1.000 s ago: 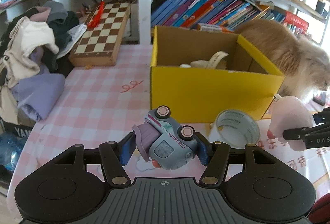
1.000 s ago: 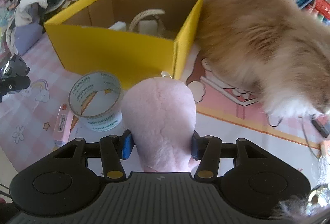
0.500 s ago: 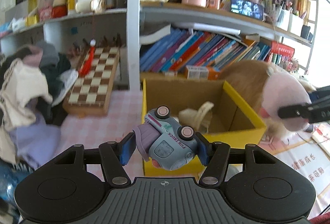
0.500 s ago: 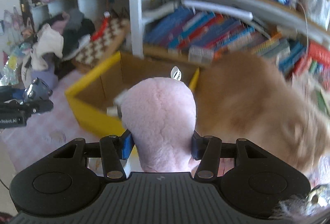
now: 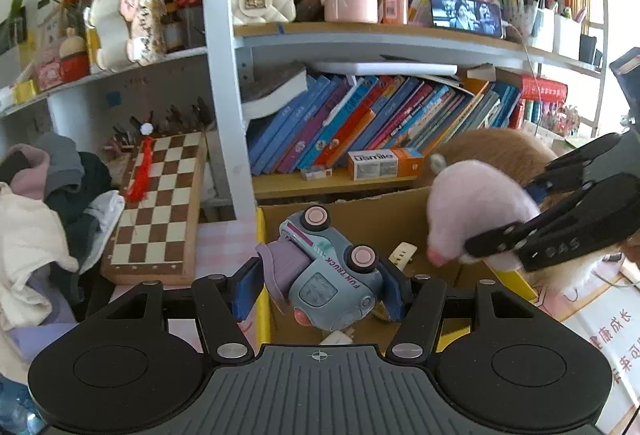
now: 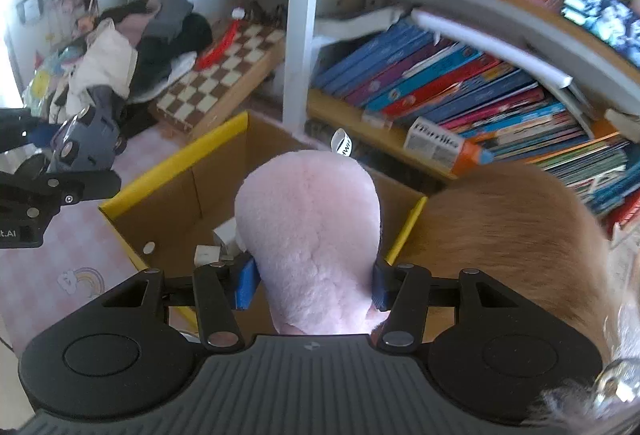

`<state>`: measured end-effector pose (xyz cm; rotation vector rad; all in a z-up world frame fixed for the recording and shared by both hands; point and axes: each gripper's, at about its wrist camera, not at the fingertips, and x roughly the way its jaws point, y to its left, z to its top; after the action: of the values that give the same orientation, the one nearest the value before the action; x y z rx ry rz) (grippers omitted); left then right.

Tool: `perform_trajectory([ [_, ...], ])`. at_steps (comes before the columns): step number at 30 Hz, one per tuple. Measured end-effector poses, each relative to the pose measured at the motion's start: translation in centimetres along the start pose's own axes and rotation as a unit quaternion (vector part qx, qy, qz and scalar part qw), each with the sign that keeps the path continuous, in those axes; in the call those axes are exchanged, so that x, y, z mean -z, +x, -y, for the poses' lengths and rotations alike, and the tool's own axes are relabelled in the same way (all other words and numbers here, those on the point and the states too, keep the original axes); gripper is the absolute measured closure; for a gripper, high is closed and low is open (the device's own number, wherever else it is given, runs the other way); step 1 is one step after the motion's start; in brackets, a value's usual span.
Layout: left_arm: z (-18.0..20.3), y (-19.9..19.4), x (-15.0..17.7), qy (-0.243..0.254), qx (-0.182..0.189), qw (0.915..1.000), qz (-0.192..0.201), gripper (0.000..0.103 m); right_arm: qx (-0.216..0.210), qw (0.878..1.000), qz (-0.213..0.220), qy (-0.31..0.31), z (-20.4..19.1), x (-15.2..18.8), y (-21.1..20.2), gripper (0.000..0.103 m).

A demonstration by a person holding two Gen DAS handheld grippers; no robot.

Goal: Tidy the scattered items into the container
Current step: 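Lift the toy car and plush pig with both tools over the yellow box, then open the right tool to drop the pig while the left tool releases the car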

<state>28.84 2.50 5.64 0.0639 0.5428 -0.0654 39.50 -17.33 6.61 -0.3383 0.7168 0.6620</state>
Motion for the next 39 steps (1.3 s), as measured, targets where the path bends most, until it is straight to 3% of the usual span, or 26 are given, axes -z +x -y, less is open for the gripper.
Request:
perform_trajectory([
  [12, 0.5, 3.7, -1.0, 0.007, 0.006, 0.9997, -0.023, 0.043, -0.086, 0.993, -0.059, -0.059, -1.6, -1.2, 5.3, 0.05],
  [21, 0.1, 6.6, -1.5, 0.019, 0.004, 0.9985, -0.051, 0.043, -0.123, 0.986, -0.115, -0.02, 0.1, -0.3, 8.3, 0.044],
  [23, 0.0, 7.5, -1.5, 0.022, 0.006, 0.9978, -0.062, 0.043, -0.123, 0.985, -0.122, -0.023, 0.0, -0.1, 8.5, 0.038],
  [29, 0.2, 10.6, -1.9, 0.052, 0.006, 0.9946, -0.09, 0.043, -0.119, 0.988, -0.098, -0.024, 0.2, -0.1, 6.9, 0.018],
  [39, 2.3, 16.2, -2.2, 0.095, 0.02, 0.9847, -0.144, 0.043, -0.109, 0.99, -0.086, 0.004, 0.2, -0.2, 7.2, 0.018],
])
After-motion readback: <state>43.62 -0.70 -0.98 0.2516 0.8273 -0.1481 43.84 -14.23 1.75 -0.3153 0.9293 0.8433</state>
